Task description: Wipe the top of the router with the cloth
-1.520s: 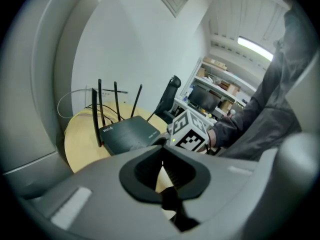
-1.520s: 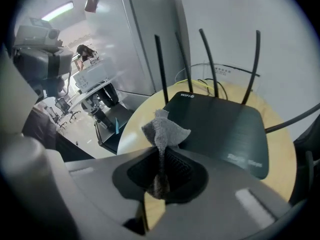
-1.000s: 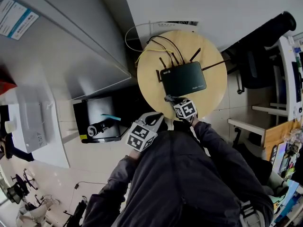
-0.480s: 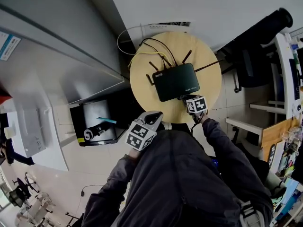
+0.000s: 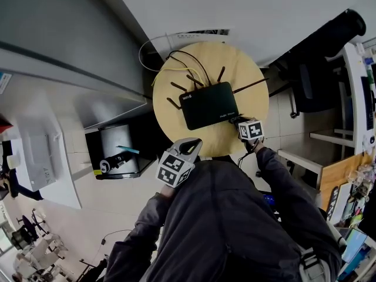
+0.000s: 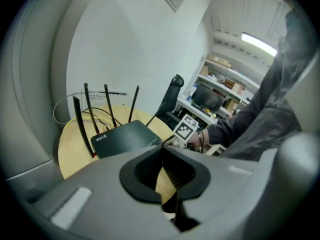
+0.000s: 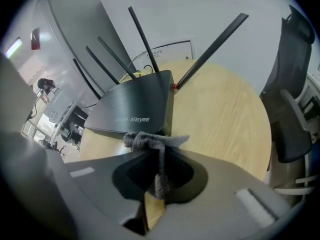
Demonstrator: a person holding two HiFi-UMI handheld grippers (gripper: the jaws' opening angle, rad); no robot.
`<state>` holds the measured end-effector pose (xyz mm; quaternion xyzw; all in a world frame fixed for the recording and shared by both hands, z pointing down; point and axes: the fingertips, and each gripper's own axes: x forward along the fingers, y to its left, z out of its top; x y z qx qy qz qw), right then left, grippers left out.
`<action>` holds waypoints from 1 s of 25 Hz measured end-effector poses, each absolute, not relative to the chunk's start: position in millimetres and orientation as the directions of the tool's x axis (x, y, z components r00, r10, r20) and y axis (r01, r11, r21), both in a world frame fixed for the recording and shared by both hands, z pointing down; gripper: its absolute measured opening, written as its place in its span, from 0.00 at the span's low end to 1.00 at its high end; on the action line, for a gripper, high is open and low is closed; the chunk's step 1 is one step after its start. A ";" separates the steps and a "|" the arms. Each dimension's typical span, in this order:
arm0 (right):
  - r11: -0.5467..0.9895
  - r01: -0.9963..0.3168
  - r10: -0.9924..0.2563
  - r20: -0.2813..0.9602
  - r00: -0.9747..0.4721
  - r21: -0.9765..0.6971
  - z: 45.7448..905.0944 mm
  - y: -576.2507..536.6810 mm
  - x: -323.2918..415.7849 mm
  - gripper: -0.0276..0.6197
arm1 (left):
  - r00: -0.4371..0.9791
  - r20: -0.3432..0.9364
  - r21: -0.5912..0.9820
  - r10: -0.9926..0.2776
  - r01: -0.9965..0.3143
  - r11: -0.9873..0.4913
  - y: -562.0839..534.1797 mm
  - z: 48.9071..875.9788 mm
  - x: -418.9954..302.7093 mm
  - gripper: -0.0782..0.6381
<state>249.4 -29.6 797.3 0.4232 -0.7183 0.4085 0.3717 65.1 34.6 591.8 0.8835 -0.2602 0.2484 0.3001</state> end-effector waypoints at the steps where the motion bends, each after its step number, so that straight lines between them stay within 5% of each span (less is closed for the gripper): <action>1: 0.313 -0.908 -0.299 0.878 -0.374 -0.280 797.6 -29.5 249.9 0.09 | 0.738 0.597 0.400 -0.314 -0.613 -0.681 35.1 591.9 68.4 0.11; 12: 0.460 -0.812 -0.273 0.814 -0.513 -0.358 746.5 -3.9 212.9 0.09 | 0.710 0.598 0.408 -0.370 -0.668 -0.622 43.7 593.2 66.9 0.11; 25: 0.714 -0.682 -0.478 0.602 -0.640 -0.158 570.0 22.6 122.1 0.09 | 0.741 0.537 0.384 -0.403 -0.640 -0.666 30.1 571.2 23.8 0.11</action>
